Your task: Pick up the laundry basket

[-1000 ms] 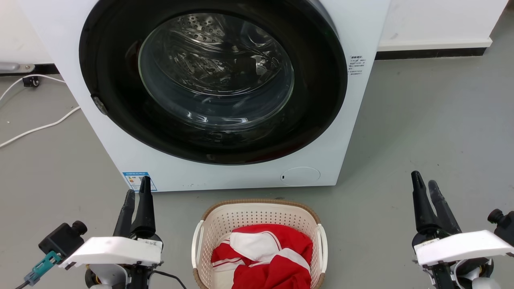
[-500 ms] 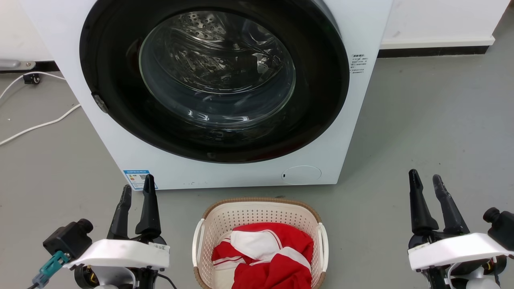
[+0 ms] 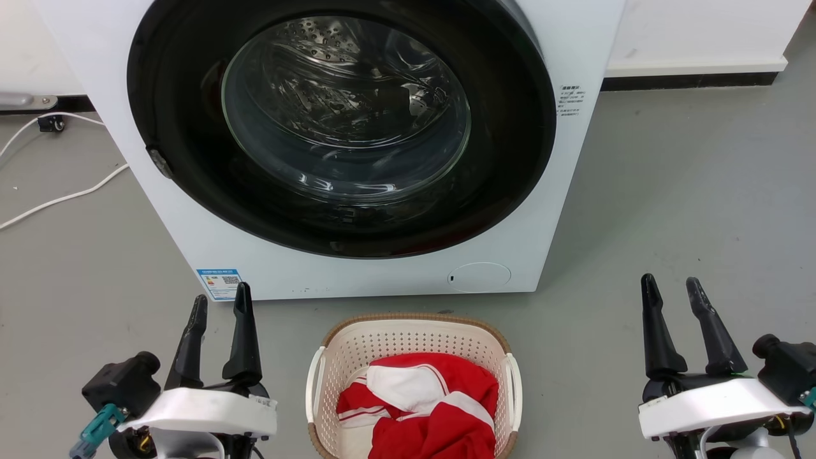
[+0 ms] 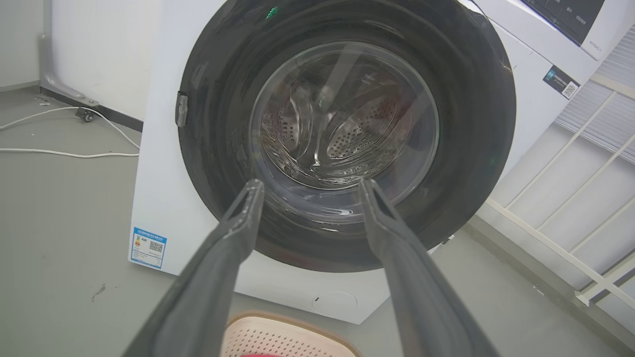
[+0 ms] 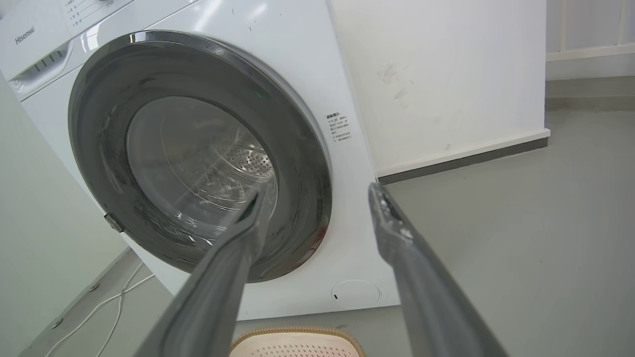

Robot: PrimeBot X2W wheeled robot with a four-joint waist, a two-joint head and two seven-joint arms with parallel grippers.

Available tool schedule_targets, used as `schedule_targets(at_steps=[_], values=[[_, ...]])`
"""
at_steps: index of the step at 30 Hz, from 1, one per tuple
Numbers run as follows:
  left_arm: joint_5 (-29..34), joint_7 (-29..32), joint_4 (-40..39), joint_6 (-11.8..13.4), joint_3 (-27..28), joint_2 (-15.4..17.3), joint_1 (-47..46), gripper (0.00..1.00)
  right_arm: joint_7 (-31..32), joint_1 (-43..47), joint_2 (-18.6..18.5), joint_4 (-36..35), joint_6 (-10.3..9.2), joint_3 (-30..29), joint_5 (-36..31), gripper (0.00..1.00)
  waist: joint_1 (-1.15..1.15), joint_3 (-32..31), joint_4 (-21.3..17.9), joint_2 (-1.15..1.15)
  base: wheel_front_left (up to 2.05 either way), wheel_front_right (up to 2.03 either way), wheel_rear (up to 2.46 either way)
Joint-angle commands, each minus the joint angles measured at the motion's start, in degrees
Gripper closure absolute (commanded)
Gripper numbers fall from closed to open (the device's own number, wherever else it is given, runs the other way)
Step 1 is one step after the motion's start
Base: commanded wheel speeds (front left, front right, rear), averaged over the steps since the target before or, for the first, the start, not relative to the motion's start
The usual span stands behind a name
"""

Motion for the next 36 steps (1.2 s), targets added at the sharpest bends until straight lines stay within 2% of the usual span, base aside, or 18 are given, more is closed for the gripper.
schedule_targets(at_steps=[1, 36], values=[[1.8, -0.6, -0.6, 0.1, 0.0, 0.2, 0.2, 0.0, -0.7, 0.1, -0.3, -0.9, 0.0, 0.1, -2.1, 0.0, 0.0, 0.0, 0.0, 0.0, 0.0, 0.0, 0.0], [18.3, -4.8, -1.2, 1.6, -1.0, 0.2, 2.0, 0.0, -4.9, 1.9, -0.3, -1.9, -0.01, 0.2, -18.6, 0.0, 0.0, 0.1, 0.4, 0.0, 0.0, 0.0, 0.0]])
